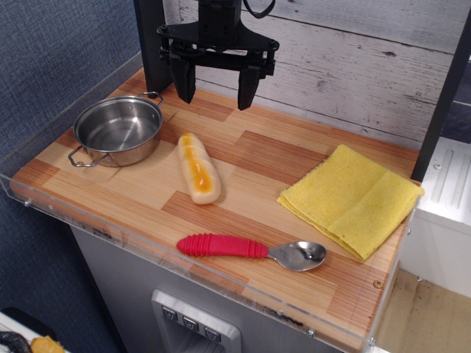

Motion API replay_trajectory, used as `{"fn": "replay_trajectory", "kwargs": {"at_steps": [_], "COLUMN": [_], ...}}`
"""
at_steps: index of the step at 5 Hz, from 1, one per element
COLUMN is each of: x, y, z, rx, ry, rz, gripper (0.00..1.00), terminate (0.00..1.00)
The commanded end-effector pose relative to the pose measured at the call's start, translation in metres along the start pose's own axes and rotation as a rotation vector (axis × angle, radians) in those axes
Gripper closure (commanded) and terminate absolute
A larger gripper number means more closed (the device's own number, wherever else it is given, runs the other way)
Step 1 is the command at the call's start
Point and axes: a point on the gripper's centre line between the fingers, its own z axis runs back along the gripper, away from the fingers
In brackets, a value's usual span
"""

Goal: Move the utensil and place it on the center of the table.

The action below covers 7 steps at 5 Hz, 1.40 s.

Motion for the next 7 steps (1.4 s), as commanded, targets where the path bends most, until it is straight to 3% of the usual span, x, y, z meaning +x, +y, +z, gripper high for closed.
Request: {"fn": "replay_trajectory", "kwargs": {"at_steps": [1, 3, 5, 6, 7], "x": [0.0, 0.012, 0.018, 0.017, 0.019], "y": [0.0, 0.027, 0.082, 0.1, 0.086], "z": [0.0, 0.01, 0.025, 0.015, -0.011], "rx": [0.0, 0.028, 0.016, 0.019, 0.042], "ry": [0.0, 0.043, 0.059, 0.09, 0.149], "rz": [0.0, 0.159, 0.306, 0.379, 0.351], "gripper": [0.0, 0.0, 0.0, 0.0, 0.0], "terminate": [0.0, 0.0, 0.0, 0.0, 0.0]}}
